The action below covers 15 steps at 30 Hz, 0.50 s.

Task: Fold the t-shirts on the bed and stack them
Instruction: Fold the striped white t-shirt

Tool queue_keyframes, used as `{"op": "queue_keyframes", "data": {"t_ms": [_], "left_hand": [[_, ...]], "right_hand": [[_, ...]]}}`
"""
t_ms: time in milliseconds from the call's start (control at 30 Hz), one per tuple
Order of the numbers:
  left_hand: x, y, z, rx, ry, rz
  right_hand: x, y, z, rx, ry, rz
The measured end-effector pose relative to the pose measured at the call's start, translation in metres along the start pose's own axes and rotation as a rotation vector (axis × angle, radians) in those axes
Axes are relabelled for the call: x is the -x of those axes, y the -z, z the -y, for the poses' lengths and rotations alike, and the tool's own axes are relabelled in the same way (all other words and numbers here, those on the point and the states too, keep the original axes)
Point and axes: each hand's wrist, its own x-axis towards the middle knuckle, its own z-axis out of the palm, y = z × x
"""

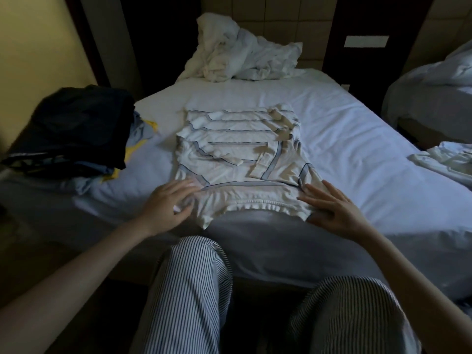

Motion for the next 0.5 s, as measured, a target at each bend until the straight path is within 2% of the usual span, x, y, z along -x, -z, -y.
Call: {"op": "queue_keyframes", "data": {"t_ms": [67,133,333,400,500], "left_hand": [[0.016,-0.002,0.015,-0.096,0.005,0.197],[0.018,-0.005,0.018,-0.141,0.000,0.247],[0.003,-0.018,0.006,0.092,0.053,-0.095],[0.003,-0.019,0.003,0.174,0.127,-0.122],[0.003,-0.007,-0.011,0.348,0.288,-0.078]], "right_hand": [[-0.001,0.000,0.002,-0.020,-0.031,0.003],[-0.003,-0.001,0.003,-0.002,-0.056,-0.002],[-0.006,0.000,0.014,-0.063,-0.175,-0.002],[-0.007,0.002,0.021,-0.128,-0.223,0.001],[-0.003,0.008,0.040,-0.212,-0.359,-0.010]]}}
